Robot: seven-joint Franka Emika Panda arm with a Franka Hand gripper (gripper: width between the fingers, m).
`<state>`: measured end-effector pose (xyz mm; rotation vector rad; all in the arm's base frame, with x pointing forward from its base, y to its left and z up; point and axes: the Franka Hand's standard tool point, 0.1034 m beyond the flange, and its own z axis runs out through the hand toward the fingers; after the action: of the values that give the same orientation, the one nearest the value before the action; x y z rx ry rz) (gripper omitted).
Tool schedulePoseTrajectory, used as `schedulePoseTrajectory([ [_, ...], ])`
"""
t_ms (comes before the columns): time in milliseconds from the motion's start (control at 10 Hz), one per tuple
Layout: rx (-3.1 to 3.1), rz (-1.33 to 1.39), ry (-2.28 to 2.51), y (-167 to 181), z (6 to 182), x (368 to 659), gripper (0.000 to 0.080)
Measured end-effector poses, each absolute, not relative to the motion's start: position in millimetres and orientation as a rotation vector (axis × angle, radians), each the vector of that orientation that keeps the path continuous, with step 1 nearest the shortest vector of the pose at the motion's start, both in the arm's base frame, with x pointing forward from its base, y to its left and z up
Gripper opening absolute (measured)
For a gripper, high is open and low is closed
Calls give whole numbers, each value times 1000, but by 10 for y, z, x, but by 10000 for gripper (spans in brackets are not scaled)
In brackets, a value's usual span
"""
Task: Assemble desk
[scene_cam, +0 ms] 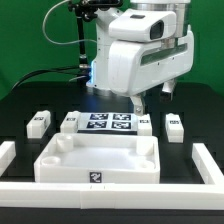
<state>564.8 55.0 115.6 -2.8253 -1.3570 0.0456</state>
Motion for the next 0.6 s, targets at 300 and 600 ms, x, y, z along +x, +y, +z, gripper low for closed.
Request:
schedulePoseTrajectory([
  [300,-2825,46,-1357,550,1155,5648,649],
  [600,-2825,46,-1357,550,1153,5647,649],
])
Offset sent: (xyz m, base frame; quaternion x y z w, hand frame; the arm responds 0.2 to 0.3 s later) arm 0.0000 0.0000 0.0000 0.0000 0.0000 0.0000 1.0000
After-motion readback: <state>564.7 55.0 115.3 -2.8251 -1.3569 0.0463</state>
